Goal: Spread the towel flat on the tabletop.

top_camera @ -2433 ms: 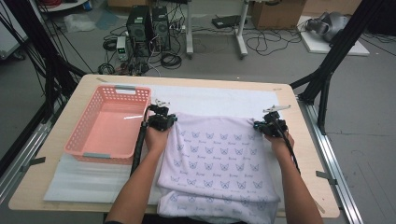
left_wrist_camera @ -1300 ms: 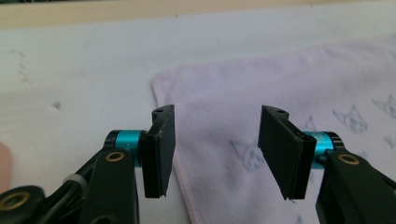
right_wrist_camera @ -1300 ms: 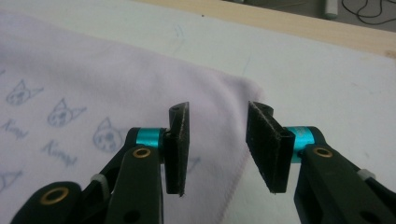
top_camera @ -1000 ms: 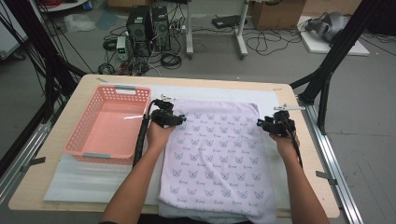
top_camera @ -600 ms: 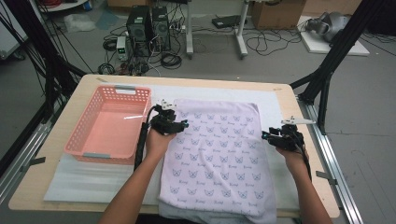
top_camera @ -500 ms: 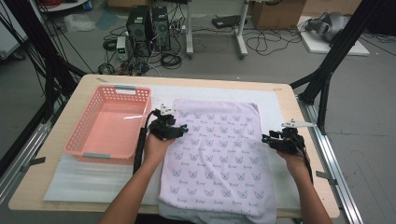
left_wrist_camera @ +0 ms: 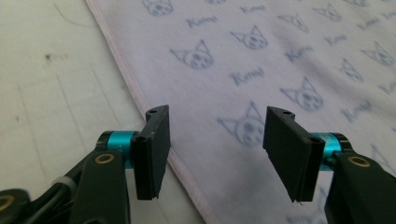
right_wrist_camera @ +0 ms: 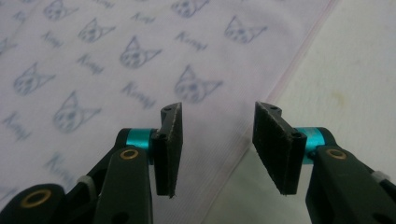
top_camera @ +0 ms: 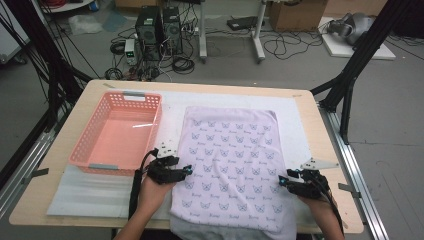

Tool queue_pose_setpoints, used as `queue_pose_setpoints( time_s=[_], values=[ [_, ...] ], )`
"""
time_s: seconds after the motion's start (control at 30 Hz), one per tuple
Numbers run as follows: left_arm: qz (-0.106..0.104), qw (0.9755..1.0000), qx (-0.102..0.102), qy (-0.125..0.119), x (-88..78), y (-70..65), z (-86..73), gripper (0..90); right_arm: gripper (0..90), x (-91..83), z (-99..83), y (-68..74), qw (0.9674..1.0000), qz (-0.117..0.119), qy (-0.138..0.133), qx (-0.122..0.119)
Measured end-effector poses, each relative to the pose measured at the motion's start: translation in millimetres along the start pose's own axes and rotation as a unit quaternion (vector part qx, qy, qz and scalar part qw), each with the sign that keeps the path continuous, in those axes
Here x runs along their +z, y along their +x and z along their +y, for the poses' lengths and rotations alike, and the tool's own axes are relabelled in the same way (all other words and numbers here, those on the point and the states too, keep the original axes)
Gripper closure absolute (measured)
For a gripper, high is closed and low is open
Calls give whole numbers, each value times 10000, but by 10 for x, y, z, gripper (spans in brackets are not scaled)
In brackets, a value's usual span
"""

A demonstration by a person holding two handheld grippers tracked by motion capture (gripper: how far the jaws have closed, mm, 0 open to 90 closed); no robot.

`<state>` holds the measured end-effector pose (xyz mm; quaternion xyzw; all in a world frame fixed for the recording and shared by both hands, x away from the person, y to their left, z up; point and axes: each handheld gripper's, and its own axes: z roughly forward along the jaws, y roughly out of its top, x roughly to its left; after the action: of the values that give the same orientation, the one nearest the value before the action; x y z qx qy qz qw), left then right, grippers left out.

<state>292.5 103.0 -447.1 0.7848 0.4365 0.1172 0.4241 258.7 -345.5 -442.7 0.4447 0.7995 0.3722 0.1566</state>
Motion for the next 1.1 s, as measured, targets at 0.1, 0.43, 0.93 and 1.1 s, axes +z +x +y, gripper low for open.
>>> queue_pose_setpoints(
  time_s=[0.1, 0.43, 0.93, 1.1],
  values=[
    [230, 9987, 444, 23, -26, -61, -50, 721, 647, -37, -56, 96, 9996, -182, 155, -151],
    [535, 9974, -388, -282, 200, 219, 204, 884, 870, 234, 114, -81, 9987, -390, -319, 70],
    [558, 9936, -671, -712, 339, 389, 422, 598, 672, 483, 475, -286, 9925, -1092, -456, 315],
    [350, 9967, -282, -681, 175, 242, 298, 464, 582, 328, 308, -202, 9938, -862, -620, 339]
  ],
)
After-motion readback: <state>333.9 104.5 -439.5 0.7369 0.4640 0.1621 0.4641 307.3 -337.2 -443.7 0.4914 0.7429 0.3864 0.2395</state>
